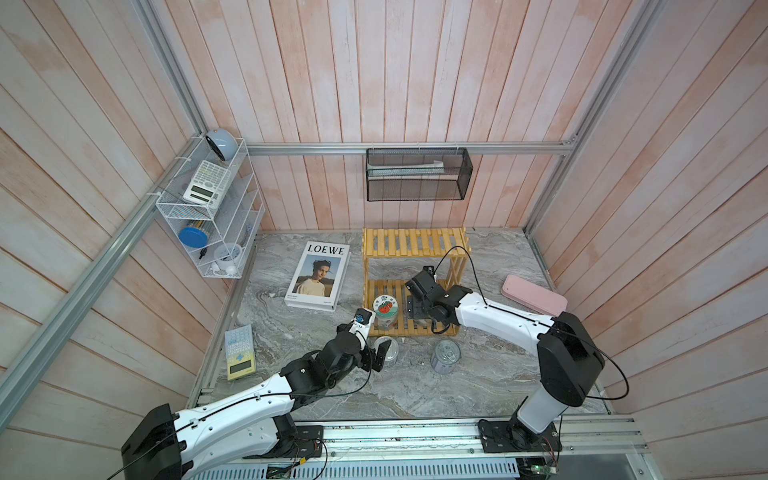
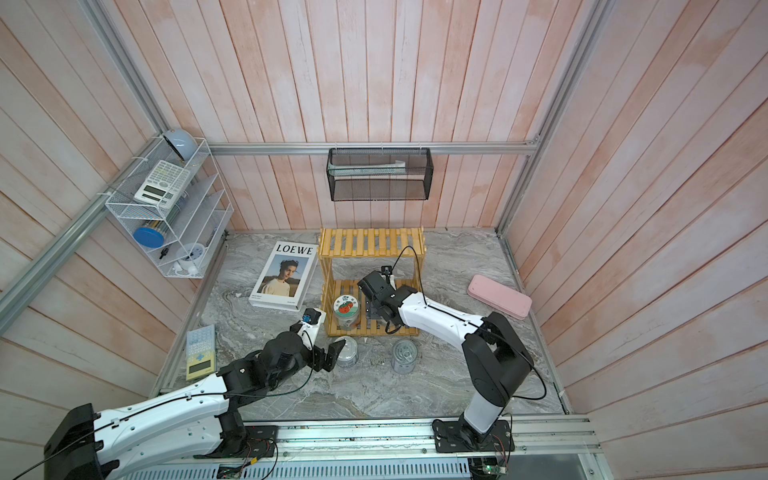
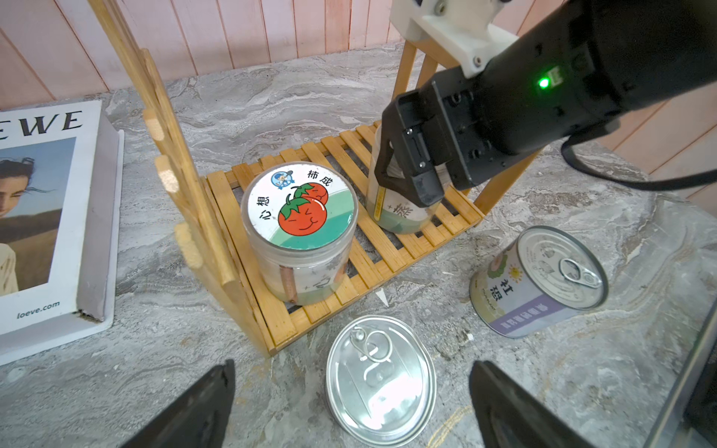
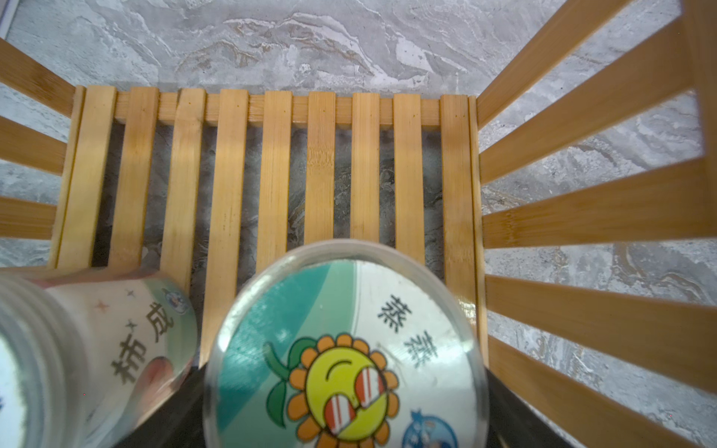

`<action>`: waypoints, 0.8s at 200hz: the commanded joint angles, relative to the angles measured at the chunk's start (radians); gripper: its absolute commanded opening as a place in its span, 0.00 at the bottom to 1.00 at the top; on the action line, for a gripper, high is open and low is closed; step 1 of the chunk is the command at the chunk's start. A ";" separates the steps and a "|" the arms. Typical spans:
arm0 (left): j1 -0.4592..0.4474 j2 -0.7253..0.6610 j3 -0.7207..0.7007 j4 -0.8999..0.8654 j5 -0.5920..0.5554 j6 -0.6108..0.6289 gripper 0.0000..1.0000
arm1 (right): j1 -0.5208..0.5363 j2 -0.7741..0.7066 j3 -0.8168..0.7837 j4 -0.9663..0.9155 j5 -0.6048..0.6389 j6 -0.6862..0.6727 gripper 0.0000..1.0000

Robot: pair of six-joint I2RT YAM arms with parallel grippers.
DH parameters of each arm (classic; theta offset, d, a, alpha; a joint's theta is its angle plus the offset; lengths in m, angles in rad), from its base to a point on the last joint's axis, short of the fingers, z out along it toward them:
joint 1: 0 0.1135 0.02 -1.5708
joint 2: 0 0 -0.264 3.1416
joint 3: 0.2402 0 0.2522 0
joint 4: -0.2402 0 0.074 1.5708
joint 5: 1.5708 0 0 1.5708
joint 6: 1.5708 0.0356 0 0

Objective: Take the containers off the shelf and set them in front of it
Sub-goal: 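Pick up a container from the shelf.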

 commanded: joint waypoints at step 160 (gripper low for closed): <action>0.027 0.056 0.074 -0.008 -0.010 -0.002 1.00 | 0.124 -0.508 -0.054 -0.243 -0.050 -0.050 0.44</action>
